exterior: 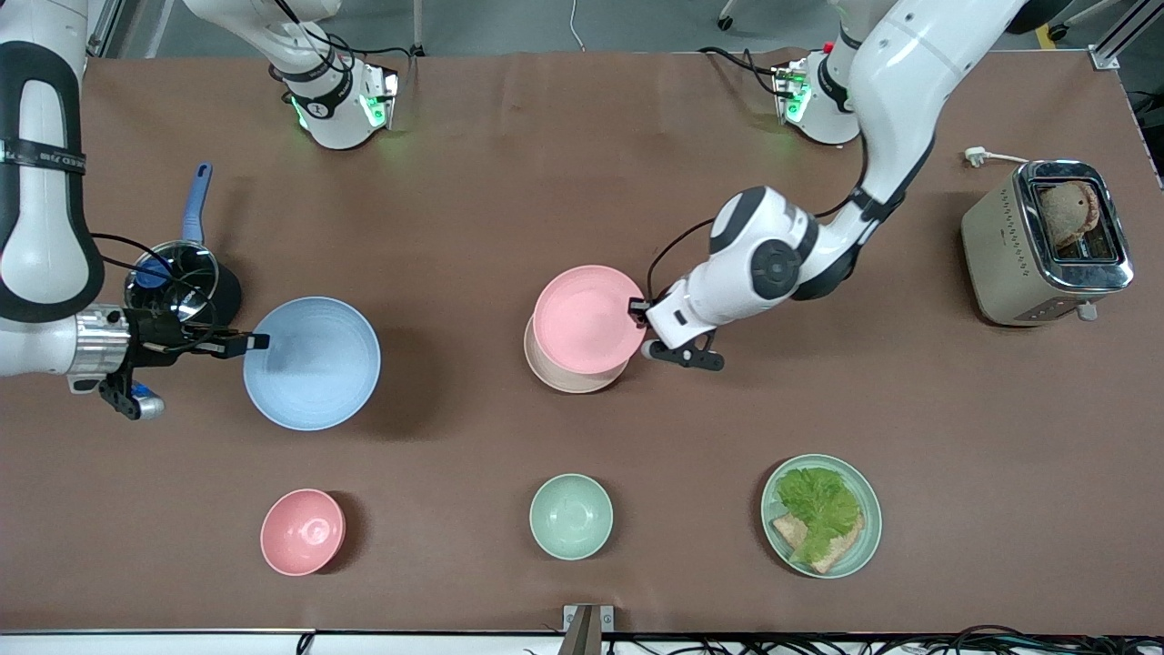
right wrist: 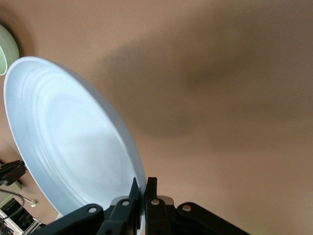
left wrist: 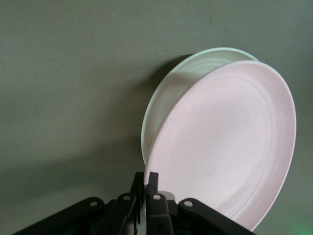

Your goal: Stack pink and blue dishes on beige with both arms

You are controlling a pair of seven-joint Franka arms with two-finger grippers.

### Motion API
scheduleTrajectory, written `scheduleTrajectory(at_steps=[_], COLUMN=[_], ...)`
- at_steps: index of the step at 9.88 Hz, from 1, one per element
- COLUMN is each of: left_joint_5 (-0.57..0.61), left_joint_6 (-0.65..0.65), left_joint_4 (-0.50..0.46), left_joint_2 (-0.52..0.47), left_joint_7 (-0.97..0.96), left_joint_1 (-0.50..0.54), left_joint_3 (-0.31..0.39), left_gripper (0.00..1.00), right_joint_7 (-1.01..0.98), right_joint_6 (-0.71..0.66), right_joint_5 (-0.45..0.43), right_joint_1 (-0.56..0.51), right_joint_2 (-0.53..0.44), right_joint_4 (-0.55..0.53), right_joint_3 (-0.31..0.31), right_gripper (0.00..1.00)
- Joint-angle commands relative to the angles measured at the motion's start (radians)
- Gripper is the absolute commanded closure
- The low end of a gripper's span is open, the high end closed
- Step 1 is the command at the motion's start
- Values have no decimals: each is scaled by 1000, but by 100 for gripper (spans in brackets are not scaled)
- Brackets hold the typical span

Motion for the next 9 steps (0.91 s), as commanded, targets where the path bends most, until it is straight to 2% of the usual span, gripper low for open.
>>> scheduleTrajectory(at_steps=[1,4,5,6,7,9], left_joint_5=[100,108,106,108,108,109], left_joint_6=[18,49,55,55,51,-7], left_joint_4=[60,88,89,85,82,56], left_joint_2=[88,119,119,113,105,35], left_joint_7=[-90,-133,-138,-137,-134,-120], left_joint_1=[-19,-46,-42,-37,-27,2], left_joint_3=[-3,-3,-2,-2,-2,-3], left_gripper=[98,89,66,17,0,0], right_joint_7=[84,163,187,212,213,213], right_joint_6=[0,12,33,61,75,116], right_joint_5=[-14,-16,-15,-16,-15,-11], right_joint_1=[-7,-7,-5,-5,-4,-4], right_joint_2=[-29,-27,-27,-27,-24,-24], right_joint_4=[-22,-31,-42,-59,-68,-106], right_joint_3=[69,181,224,264,287,318], right_gripper=[99,99,98,98,98,98])
